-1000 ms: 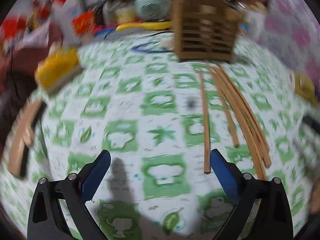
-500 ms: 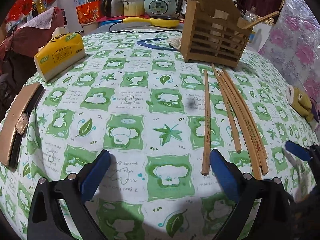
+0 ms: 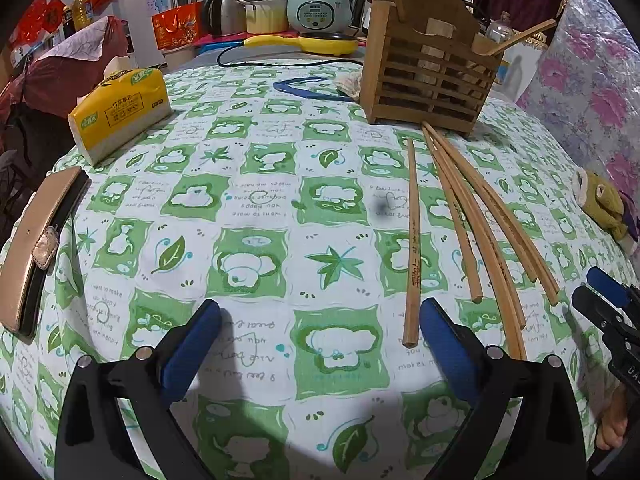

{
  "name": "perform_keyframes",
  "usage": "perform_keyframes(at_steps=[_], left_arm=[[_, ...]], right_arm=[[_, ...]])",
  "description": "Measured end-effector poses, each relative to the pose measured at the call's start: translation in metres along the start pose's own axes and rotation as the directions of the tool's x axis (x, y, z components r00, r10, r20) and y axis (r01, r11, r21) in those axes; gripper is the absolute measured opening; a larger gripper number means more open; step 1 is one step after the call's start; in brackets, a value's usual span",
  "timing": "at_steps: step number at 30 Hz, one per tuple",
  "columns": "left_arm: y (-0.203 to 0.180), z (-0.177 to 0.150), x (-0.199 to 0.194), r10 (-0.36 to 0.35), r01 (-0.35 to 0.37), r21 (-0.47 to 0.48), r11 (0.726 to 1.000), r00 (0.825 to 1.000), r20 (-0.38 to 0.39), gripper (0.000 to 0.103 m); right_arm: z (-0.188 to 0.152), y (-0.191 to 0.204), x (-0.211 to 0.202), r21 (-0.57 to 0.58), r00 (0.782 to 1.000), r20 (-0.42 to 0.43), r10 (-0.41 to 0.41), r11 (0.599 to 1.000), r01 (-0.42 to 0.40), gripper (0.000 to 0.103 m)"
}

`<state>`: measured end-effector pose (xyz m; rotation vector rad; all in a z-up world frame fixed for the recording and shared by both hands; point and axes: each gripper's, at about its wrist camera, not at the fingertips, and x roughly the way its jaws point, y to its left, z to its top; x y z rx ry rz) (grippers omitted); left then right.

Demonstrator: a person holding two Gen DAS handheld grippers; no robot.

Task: Organize utensils
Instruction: 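Move both tools back down to the remaining chopsticks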

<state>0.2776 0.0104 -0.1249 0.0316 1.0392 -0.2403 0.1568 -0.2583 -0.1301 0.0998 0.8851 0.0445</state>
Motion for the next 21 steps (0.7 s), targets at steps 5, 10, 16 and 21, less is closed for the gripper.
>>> perform_keyframes(at_steps=[5, 10, 16, 21], left_arm=[[0.000, 0.000, 0.000, -0.001, 0.001, -0.001, 1.000, 1.000, 0.000, 0.097], [0.000, -0.001, 0.000, -0.001, 0.001, -0.001, 1.000, 1.000, 0.000, 0.097], [-0.002, -0.002, -0.001, 0.009, -0.009, 0.011, 1.000, 1.000, -0.003, 0.097], [-0.012, -0.007, -0.003, 0.011, -0.010, 0.078, 0.997, 1.000, -0.015, 0.097]], right_arm=[[0.002, 0.006, 0.005, -0.032, 0.999, -0.024, -0.022, 0.999, 0.021, 0.041], [0.001, 0.013, 0.017, -0.070, 0.995, -0.084, -0.059, 0.996, 0.053, 0.035], [-0.001, 0.027, 0.018, -0.142, 0.995, -0.094, -0.044, 0.989, 0.031, 0.027], [0.003, 0.019, 0.022, -0.088, 0.993, -0.119, 0.011, 0.996, -0.022, 0.027]])
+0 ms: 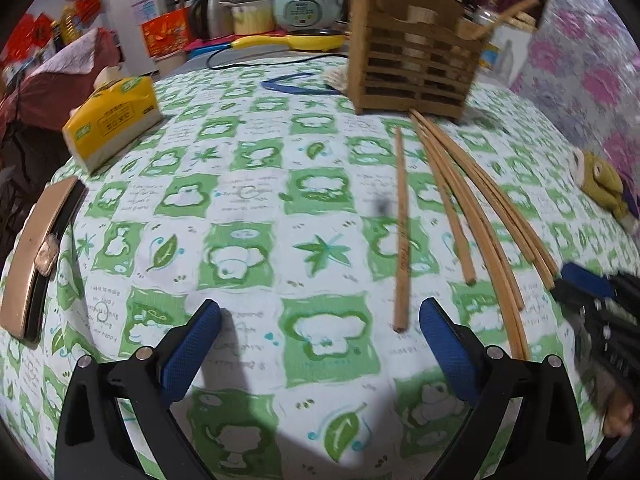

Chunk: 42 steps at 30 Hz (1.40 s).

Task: Organize utensils
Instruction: 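Move both tools back down to the remaining chopsticks, then close the left tool on a chopstick while the right tool grasps another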

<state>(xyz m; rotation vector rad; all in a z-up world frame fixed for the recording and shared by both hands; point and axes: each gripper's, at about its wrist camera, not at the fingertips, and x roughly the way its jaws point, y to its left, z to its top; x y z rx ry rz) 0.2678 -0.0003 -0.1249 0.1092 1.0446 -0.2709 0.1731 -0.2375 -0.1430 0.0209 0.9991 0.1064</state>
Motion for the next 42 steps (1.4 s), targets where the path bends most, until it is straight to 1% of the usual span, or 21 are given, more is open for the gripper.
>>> perform_keyframes(at_steps=[4, 8, 9, 10, 11, 12, 14, 15, 16, 20, 21, 22, 23, 25, 26, 27, 31, 33, 35, 39, 42], left_arm=[[-0.013, -0.005, -0.003, -0.015, 0.015, 0.077, 0.997, 1.000, 0.005, 0.097], [-0.021, -0.005, -0.005, -0.018, 0.015, 0.113, 0.993, 1.000, 0.025, 0.097], [-0.022, -0.005, -0.006, -0.027, 0.023, 0.117, 0.993, 0.999, 0.031, 0.090], [-0.023, -0.006, -0.006, -0.041, 0.036, 0.121, 0.992, 0.998, 0.037, 0.080], [-0.025, -0.007, -0.007, -0.059, 0.054, 0.131, 0.990, 0.998, 0.037, 0.073], [-0.027, -0.008, -0.007, -0.069, 0.063, 0.137, 0.988, 0.997, 0.033, 0.061], [-0.029, -0.009, -0.008, -0.071, 0.064, 0.149, 0.987, 0.996, 0.045, 0.056], [-0.030, -0.010, -0.008, -0.076, 0.069, 0.152, 0.986, 0.996, 0.045, 0.050], [-0.032, -0.011, -0.008, -0.082, 0.074, 0.158, 0.985, 0.996, 0.044, 0.048], [-0.037, -0.014, -0.010, -0.086, 0.075, 0.184, 0.980, 0.995, 0.053, 0.038], [-0.039, -0.014, -0.011, -0.090, 0.079, 0.191, 0.978, 0.994, 0.053, 0.032], [-0.040, -0.015, -0.011, -0.096, 0.084, 0.196, 0.977, 0.994, 0.053, 0.026], [-0.041, -0.016, -0.012, -0.102, 0.090, 0.198, 0.976, 0.993, 0.054, 0.023], [-0.041, -0.016, -0.012, -0.101, 0.088, 0.195, 0.977, 0.993, 0.058, 0.011], [-0.039, -0.016, -0.012, -0.102, 0.089, 0.188, 0.978, 0.993, 0.061, 0.008], [-0.038, -0.016, -0.013, -0.105, 0.092, 0.179, 0.979, 0.993, 0.063, 0.006], [-0.032, -0.015, -0.019, -0.113, 0.100, 0.138, 0.985, 0.989, 0.093, 0.006], [-0.030, -0.016, -0.025, -0.132, 0.119, 0.121, 0.985, 0.986, 0.103, 0.006], [-0.030, -0.017, -0.035, -0.124, 0.109, 0.117, 0.987, 0.984, 0.125, 0.006], [-0.028, -0.016, -0.067, -0.114, 0.094, 0.109, 0.990, 0.975, 0.191, 0.006], [-0.026, -0.013, -0.094, -0.115, 0.095, 0.097, 0.991, 0.964, 0.238, 0.006]], right_arm=[[0.004, -0.006, 0.002, 0.037, 0.999, -0.009, 0.047, 0.998, -0.046, 0.027], [0.006, -0.010, 0.004, 0.065, 0.997, -0.012, 0.072, 0.995, -0.071, 0.028], [0.006, -0.010, 0.004, 0.069, 0.997, -0.012, 0.074, 0.995, -0.073, 0.028], [0.007, -0.011, 0.004, 0.071, 0.997, -0.010, 0.075, 0.995, -0.074, 0.028], [0.008, -0.011, 0.004, 0.073, 0.997, -0.007, 0.075, 0.995, -0.074, 0.028], [0.008, -0.012, 0.004, 0.075, 0.997, -0.005, 0.075, 0.994, -0.074, 0.028], [0.009, -0.014, 0.006, 0.086, 0.997, -0.011, 0.081, 0.993, -0.080, 0.028], [0.010, -0.014, 0.007, 0.089, 0.996, -0.013, 0.085, 0.993, -0.083, 0.028], [0.010, -0.015, 0.007, 0.090, 0.996, -0.012, 0.084, 0.993, -0.083, 0.028], [0.011, -0.011, 0.008, 0.071, 0.998, -0.015, 0.063, 0.996, -0.062, 0.027], [0.012, -0.010, 0.008, 0.067, 0.998, -0.015, 0.061, 0.996, -0.059, 0.027], [0.012, -0.010, 0.009, 0.064, 0.998, -0.017, 0.058, 0.996, -0.057, 0.025], [0.012, -0.009, 0.009, 0.059, 0.998, -0.018, 0.052, 0.997, -0.051, 0.023], [0.013, -0.007, 0.010, 0.049, 0.999, -0.021, 0.040, 0.998, -0.039, 0.014], [0.014, -0.006, 0.010, 0.044, 0.999, -0.021, 0.037, 0.998, -0.036, 0.011], [0.013, -0.006, 0.010, 0.043, 0.999, -0.020, 0.037, 0.998, -0.036, 0.007], [0.012, -0.008, 0.006, 0.049, 0.999, -0.001, 0.034, 0.998, -0.034, 0.007], [0.011, -0.006, -0.003, 0.043, 0.999, 0.038, 0.009, 0.999, -0.011, 0.007], [0.007, -0.002, -0.018, 0.026, 0.995, 0.092, -0.039, 0.999, 0.036, 0.007], [0.004, 0.002, -0.051, 0.023, 0.984, 0.169, -0.048, 0.999, 0.044, 0.007], [0.003, 0.001, -0.086, 0.034, 0.968, 0.245, -0.050, 0.998, 0.043, 0.007]])
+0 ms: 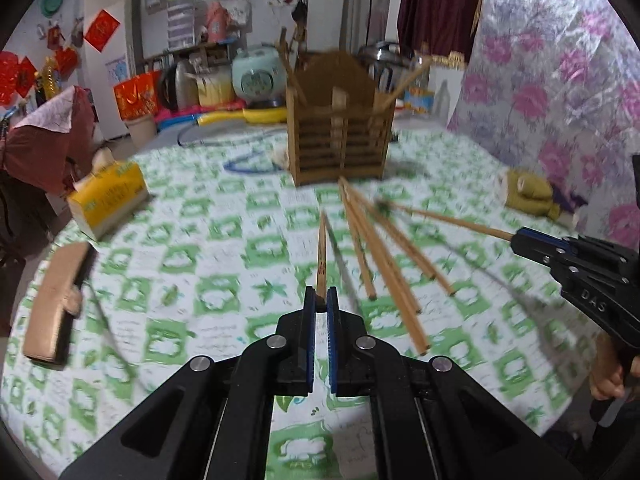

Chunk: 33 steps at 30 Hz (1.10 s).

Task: Organize utensils
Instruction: 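Close the left tool on a chopstick while the right tool grasps another, then lift both chopsticks and carry them over the wooden holder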

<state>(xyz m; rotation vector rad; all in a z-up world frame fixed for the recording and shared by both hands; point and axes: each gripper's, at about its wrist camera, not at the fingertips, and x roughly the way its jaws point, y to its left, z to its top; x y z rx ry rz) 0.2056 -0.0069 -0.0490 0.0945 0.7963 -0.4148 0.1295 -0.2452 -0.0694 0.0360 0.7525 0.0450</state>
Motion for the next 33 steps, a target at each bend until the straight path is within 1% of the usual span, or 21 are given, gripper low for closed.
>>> perform_keyframes(at_steps=[3, 6, 9, 12, 19, 24, 26, 30, 33], left_arm=[[-0.003, 0.007, -0.022, 0.004, -0.004, 0.000, 1.000, 0.999, 0.037, 0.006], [-0.008, 0.017, -0.041, 0.000, 0.000, 0.008, 1.000, 0.998, 0.068, 0.006], [-0.014, 0.030, -0.050, -0.015, 0.014, 0.022, 1.000, 0.997, 0.082, 0.006], [-0.019, 0.047, -0.053, -0.034, 0.032, 0.026, 0.999, 0.996, 0.087, 0.006], [-0.023, 0.100, -0.048, -0.049, 0.045, 0.043, 0.998, 0.993, 0.110, 0.006], [-0.026, 0.146, -0.040, -0.031, 0.024, 0.057, 0.998, 0.990, 0.138, 0.006], [-0.025, 0.168, -0.039, -0.023, 0.016, 0.050, 0.999, 0.987, 0.160, 0.006], [-0.023, 0.214, -0.043, -0.013, 0.007, 0.030, 1.000, 0.974, 0.228, 0.006], [-0.021, 0.247, -0.046, 0.001, -0.004, 0.010, 1.000, 0.956, 0.293, 0.006]], right_arm=[[0.007, -0.004, -0.028, 0.019, 0.998, 0.058, 0.012, 1.000, -0.013, 0.007], [0.012, -0.005, -0.048, 0.034, 0.995, 0.098, 0.027, 0.999, -0.030, 0.007], [0.022, -0.007, -0.066, 0.033, 0.991, 0.133, 0.030, 0.999, -0.035, 0.007], [0.033, -0.008, -0.072, 0.030, 0.988, 0.152, 0.027, 0.999, -0.032, 0.007], [0.074, -0.014, -0.071, 0.030, 0.983, 0.179, 0.035, 0.999, -0.041, 0.007], [0.105, -0.012, -0.066, 0.016, 0.978, 0.206, 0.037, 0.999, -0.041, 0.007], [0.121, -0.012, -0.060, 0.019, 0.975, 0.220, 0.035, 0.999, -0.040, 0.007], [0.156, -0.016, -0.053, 0.044, 0.964, 0.263, 0.037, 0.998, -0.050, 0.007], [0.180, -0.019, -0.047, 0.063, 0.953, 0.301, 0.024, 0.997, -0.045, 0.007]])
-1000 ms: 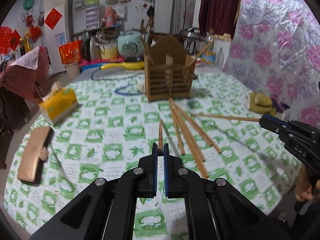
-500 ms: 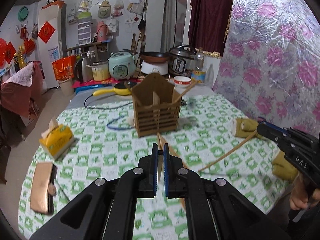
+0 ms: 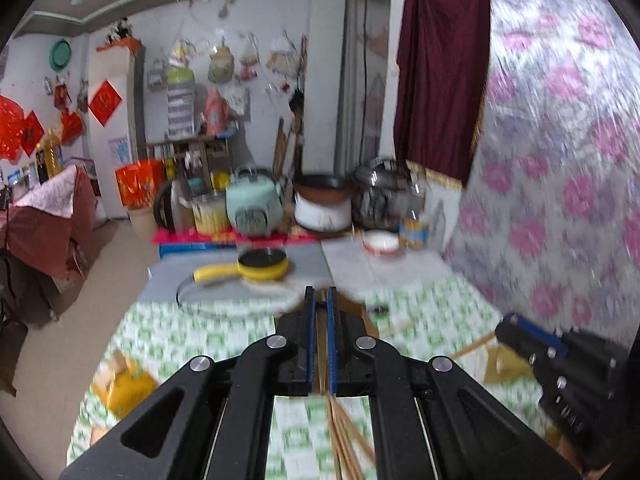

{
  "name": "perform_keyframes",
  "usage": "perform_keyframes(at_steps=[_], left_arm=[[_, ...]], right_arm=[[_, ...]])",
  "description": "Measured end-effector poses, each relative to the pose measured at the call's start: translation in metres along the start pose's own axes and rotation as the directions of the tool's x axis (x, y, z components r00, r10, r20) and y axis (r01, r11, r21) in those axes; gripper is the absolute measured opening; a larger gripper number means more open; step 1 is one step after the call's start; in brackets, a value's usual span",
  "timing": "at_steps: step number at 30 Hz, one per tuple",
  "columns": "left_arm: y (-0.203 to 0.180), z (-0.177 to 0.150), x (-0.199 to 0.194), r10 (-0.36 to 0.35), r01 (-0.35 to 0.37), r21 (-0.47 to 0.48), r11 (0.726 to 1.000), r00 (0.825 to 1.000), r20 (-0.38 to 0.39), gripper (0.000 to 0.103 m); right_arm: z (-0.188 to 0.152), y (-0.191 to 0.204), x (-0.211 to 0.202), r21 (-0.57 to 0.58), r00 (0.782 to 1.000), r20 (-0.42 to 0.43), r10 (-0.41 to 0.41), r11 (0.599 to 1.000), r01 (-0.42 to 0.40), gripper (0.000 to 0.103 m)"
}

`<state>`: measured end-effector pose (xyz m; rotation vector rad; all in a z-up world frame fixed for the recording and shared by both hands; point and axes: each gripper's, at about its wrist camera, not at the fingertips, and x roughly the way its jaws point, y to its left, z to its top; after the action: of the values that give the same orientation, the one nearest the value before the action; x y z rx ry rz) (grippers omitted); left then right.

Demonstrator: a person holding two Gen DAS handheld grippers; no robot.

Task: Organize utensils
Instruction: 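Lift both chopsticks and carry them over the wooden holder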

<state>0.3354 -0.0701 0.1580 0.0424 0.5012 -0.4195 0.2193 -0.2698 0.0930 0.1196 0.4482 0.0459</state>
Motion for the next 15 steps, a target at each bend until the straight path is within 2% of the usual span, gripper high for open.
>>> perform_keyframes(at_steps=[3, 6, 8, 12, 15], left_arm=[[0.003, 0.022, 0.017, 0.001, 0.000, -0.027, 1.000, 0.999, 0.034, 0.006], [0.006, 0.029, 0.038, 0.020, -0.018, -0.046, 0.999, 0.998, 0.053, 0.006], [0.012, 0.022, 0.058, 0.034, -0.030, -0.075, 0.997, 0.998, 0.049, 0.006], [0.033, 0.005, 0.089, -0.015, 0.016, -0.187, 0.982, 1.000, 0.008, 0.006], [0.047, -0.004, 0.096, -0.017, 0.018, -0.227, 0.974, 1.000, 0.006, 0.006]], right_arm=[[0.016, -0.001, 0.015, 0.020, 1.000, 0.030, -0.007, 1.000, 0.006, 0.007], [0.028, -0.001, 0.035, 0.044, 0.999, 0.053, -0.003, 0.999, 0.000, 0.007], [0.029, -0.002, 0.051, 0.062, 0.998, 0.062, -0.011, 0.998, 0.008, 0.007], [0.023, -0.007, 0.081, 0.097, 0.999, 0.041, -0.014, 0.995, 0.010, 0.007], [0.012, -0.011, 0.096, 0.106, 1.000, 0.020, -0.016, 0.994, 0.013, 0.007]])
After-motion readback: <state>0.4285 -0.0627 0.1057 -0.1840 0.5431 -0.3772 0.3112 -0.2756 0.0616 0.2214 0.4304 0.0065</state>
